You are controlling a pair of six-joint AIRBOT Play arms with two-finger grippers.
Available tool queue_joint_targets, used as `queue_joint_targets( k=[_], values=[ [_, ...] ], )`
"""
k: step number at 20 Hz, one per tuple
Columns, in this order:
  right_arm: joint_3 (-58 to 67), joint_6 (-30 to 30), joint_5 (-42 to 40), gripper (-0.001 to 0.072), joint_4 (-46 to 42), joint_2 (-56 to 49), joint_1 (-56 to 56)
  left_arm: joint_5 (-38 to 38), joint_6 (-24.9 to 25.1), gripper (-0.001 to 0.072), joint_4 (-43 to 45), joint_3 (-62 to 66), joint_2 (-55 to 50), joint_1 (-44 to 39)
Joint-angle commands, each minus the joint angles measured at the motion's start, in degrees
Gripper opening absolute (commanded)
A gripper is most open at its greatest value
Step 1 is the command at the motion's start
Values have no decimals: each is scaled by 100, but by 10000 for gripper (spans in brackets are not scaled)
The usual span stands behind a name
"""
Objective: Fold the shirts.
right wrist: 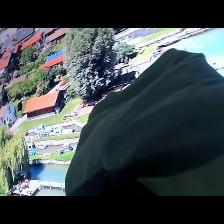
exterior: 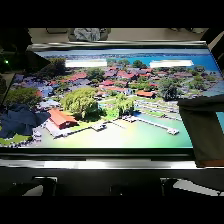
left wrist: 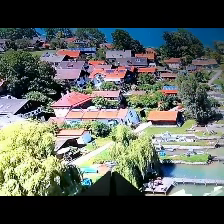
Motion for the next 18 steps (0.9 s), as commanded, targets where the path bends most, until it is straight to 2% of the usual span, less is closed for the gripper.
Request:
queue_joint_targets(
  k=[1,6,8,13,14,16,17,18],
  values=[
    [22,234,79,46,-225,136,-546,0,24,33,0,-2,0,2],
    [-457,306,931,48,-2651,302,-278,0,24,33,0,-2,0,2],
    [-1318,483,787,47,-2949,592,-267,-4,22,33,-2,-2,2,2],
    [-3910,811,-590,50,-3213,1453,-278,-4,24,33,-2,-2,2,2],
    [-4155,828,-667,76,-3213,1464,-278,-2,24,33,-2,-2,2,2],
    [-4334,822,-739,261,-3233,1462,-278,26,24,33,-2,-2,-2,2],
    [-4264,675,-776,426,-3309,1471,-278,85,24,33,-2,0,0,2],
    [-4103,328,-809,627,-3427,1484,-278,173,22,33,-4,15,9,2]
  ],
)
